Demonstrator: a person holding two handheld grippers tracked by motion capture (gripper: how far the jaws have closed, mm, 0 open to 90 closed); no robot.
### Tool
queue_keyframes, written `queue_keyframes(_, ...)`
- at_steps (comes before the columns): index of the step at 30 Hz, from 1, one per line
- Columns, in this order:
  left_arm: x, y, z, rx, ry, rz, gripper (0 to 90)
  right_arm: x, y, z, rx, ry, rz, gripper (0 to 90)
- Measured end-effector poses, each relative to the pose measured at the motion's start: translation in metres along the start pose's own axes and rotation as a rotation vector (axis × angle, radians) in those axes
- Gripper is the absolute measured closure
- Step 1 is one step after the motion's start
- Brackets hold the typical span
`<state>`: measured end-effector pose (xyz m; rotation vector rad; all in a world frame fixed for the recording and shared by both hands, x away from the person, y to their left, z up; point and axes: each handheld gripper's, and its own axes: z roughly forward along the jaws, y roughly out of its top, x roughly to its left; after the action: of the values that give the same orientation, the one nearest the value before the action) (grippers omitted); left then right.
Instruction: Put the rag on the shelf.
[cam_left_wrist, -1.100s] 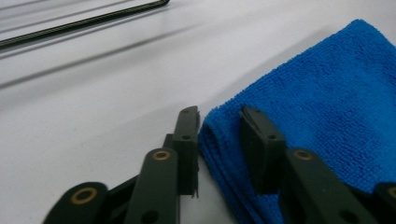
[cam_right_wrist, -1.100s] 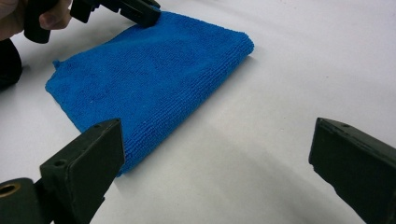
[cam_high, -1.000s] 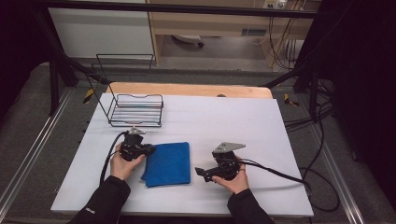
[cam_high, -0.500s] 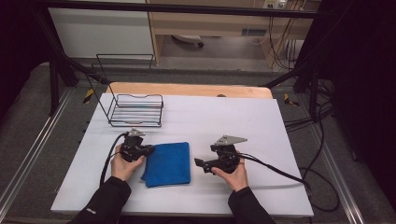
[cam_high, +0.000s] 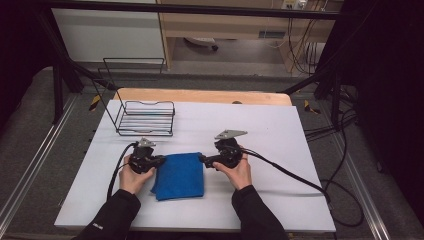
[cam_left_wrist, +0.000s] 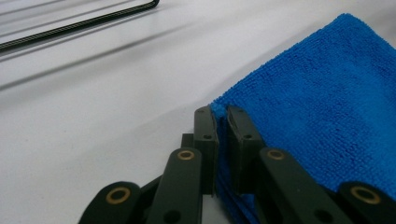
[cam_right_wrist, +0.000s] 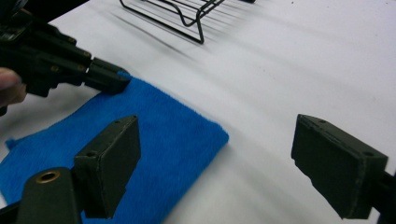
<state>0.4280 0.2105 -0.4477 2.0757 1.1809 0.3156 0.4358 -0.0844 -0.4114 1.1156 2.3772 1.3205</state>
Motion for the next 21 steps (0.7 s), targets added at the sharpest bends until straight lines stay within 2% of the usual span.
queue_keyframes(3,0.0,0.0,0.0,-0.001,0.002,0.004,82.8,0.001,0.007,0.013,0.02,-0.008,-0.008,21.6)
queue_keyframes(7,0.001,0.0,0.0,-0.002,-0.004,0.004,82.8,0.003,0.009,0.029,0.06,-0.022,-0.02,32.4)
queue_keyframes(10,0.001,0.0,0.0,-0.002,-0.005,0.005,82.7,0.001,0.006,0.037,0.078,-0.021,-0.003,39.2)
queue_keyframes(14,0.001,0.0,0.0,-0.004,-0.006,0.008,82.6,-0.002,0.002,0.045,0.124,-0.041,-0.007,45.3)
queue_keyframes(21,0.001,-0.001,0.0,-0.006,-0.006,0.015,82.5,-0.003,-0.002,0.05,0.158,-0.037,0.019,58.1)
